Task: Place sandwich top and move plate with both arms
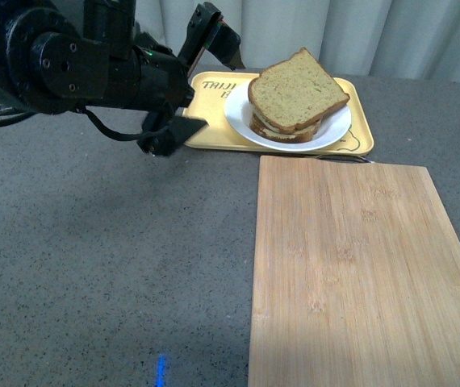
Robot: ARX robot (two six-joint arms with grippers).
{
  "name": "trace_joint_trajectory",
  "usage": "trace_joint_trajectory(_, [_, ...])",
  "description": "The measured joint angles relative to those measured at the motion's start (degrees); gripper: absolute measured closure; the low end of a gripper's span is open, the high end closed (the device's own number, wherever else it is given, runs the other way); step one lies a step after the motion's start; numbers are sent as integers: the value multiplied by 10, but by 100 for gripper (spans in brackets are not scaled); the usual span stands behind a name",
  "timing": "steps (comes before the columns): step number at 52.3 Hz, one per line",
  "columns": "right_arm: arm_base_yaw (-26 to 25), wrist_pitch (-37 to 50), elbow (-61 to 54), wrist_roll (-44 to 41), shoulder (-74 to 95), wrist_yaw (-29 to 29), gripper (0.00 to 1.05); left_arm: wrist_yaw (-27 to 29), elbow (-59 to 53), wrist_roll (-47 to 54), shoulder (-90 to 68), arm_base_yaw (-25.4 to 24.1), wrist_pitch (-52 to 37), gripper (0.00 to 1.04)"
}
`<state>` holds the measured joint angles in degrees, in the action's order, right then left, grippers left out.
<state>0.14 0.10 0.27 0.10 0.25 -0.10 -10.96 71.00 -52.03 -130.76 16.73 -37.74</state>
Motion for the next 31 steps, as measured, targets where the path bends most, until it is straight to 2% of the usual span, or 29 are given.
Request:
trace_joint_trajectory(1, [0,0,0,0,0,0,9,28,-9,12,0,1,-27,15])
trace_joint_trajectory(3, [0,0,0,0,0,-1,9,125,-52,117,5,2,-132,22])
trace_joint_trajectory(4, [0,0,0,0,0,-1,9,134,-64,128,7,1,-156,24])
trace_joint_trajectory(5, [0,0,0,0,0,0,9,175,-90,187,12,0,-198,27])
trace_joint_trajectory(6, [0,0,0,0,0,0,9,190,-104,198,16,-1,-218,29])
trace_joint_trajectory(8, [0,0,0,0,0,0,9,233,-155,292,34,-7,-284,36])
trace_joint_trajectory(12, [0,0,0,0,0,0,9,243,-223,387,74,-23,-348,47])
trace_joint_trajectory(17, [0,0,0,0,0,0,9,229,-319,468,164,-47,-389,67])
trace_joint_trajectory(19, [0,0,0,0,0,0,9,221,-357,485,196,-55,-396,76])
trace_joint_trajectory(27, [0,0,0,0,0,0,9,199,-452,504,261,-76,-398,101])
trace_joint_trajectory(31, [0,0,0,0,0,0,9,192,-485,507,294,-83,-398,101])
